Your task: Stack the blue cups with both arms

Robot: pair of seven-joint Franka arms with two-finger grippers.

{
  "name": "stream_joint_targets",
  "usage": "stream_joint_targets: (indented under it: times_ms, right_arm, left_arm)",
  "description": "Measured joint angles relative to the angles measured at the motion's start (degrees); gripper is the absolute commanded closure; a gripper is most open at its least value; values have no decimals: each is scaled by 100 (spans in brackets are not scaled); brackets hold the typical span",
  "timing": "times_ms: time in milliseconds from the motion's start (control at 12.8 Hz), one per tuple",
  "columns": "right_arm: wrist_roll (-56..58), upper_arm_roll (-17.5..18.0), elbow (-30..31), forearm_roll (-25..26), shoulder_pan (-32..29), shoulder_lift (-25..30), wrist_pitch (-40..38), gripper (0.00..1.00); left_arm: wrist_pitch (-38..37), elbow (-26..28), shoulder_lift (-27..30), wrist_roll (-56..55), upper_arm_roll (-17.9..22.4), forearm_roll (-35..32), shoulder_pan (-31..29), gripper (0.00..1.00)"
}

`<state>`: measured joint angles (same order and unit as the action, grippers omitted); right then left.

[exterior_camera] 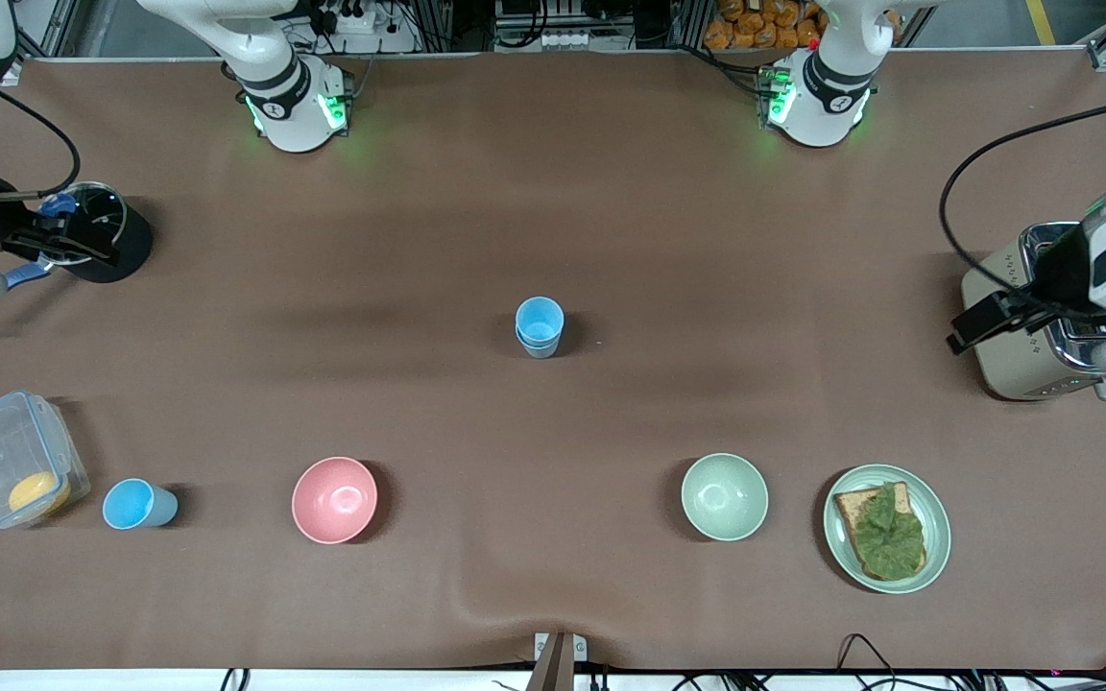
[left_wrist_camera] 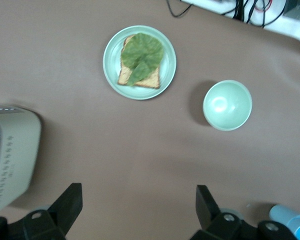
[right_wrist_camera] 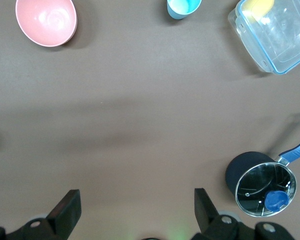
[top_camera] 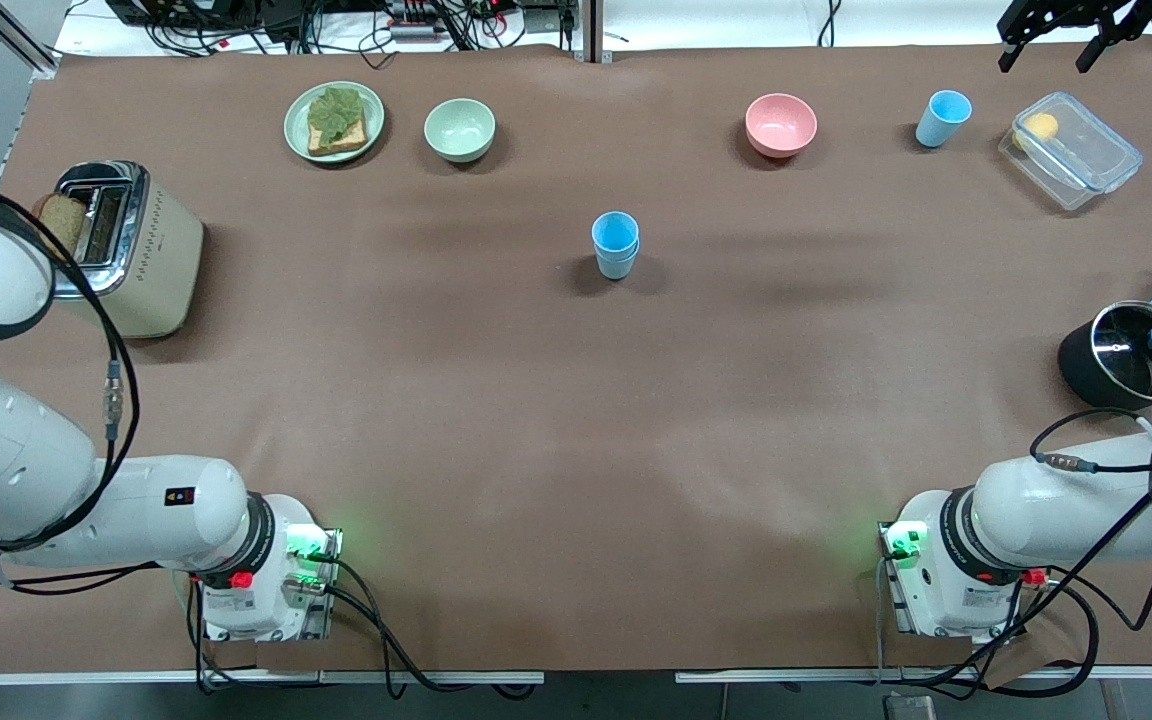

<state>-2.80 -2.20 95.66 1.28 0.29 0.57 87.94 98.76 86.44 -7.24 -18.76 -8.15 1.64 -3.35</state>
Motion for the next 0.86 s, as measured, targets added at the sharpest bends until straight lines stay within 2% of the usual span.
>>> stream_joint_targets:
  times_ms: [312, 859]
  right_arm:
    - [-35, 6, -2, 0, 0, -9, -44, 0]
    - [-39, 8, -3, -1, 0, -12, -84, 0]
  left_arm:
    - [-636, 12, 310, 576, 337, 0, 242, 0]
    - [-889, 47, 435, 761, 375, 0, 351, 0]
